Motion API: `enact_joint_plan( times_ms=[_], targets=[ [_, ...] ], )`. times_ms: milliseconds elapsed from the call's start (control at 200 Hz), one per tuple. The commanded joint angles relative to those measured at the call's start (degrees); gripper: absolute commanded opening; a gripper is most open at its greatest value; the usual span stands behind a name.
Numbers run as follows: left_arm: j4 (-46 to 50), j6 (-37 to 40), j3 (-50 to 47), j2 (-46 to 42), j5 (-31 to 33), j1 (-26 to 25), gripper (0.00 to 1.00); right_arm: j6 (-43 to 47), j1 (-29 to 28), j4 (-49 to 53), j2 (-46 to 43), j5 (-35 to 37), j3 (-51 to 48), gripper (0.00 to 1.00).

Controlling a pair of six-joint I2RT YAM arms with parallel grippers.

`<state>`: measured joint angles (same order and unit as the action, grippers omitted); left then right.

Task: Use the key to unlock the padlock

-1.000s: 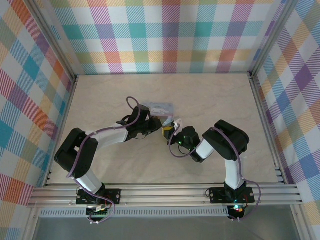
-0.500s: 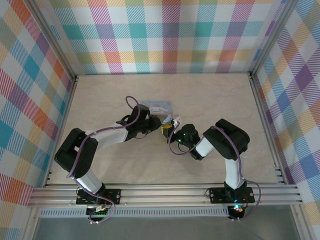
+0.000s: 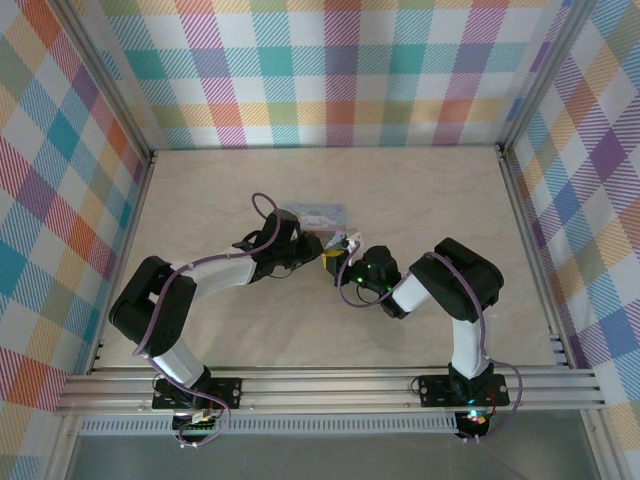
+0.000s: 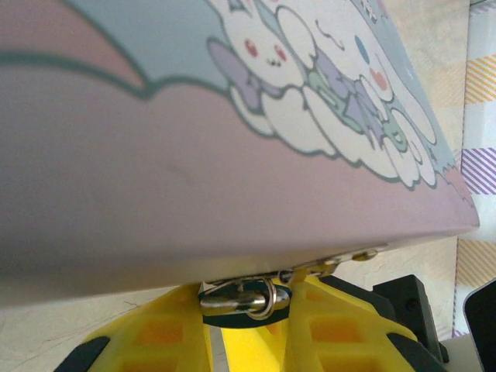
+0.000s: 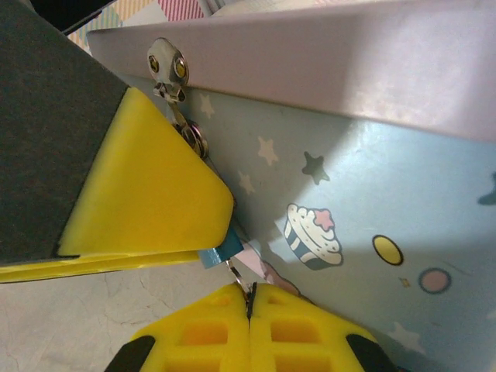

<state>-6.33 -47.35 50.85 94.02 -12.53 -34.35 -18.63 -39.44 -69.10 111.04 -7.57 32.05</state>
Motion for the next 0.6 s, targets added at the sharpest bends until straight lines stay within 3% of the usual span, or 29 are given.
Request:
enact_joint_plan(
  times_ms=[0, 115, 410, 595],
  targets=[
    [0.3, 0.3, -0.4, 0.2, -8.0, -2.1, 0.11, -0.7, 0.2, -4.1, -4.0, 1.3, 3.2, 0.00],
    [-0.6, -0.2, -0.2, 0.7, -8.0, -2.1, 0.12, -0.5, 0.1, 1.4, -5.9, 3.4, 1.3, 0.00],
    [-3.4, -1.3, -0.8, 3.0, -8.9, -2.1, 0.13, -2.0, 0.0, 1.6, -5.4, 3.5, -3.2, 0.00],
    [-4.1, -1.9, -1.5, 2.6, -8.9, -2.1, 0.26, -3.9, -0.7, 2.3, -5.1, 4.1, -4.5, 0.00]
  ],
)
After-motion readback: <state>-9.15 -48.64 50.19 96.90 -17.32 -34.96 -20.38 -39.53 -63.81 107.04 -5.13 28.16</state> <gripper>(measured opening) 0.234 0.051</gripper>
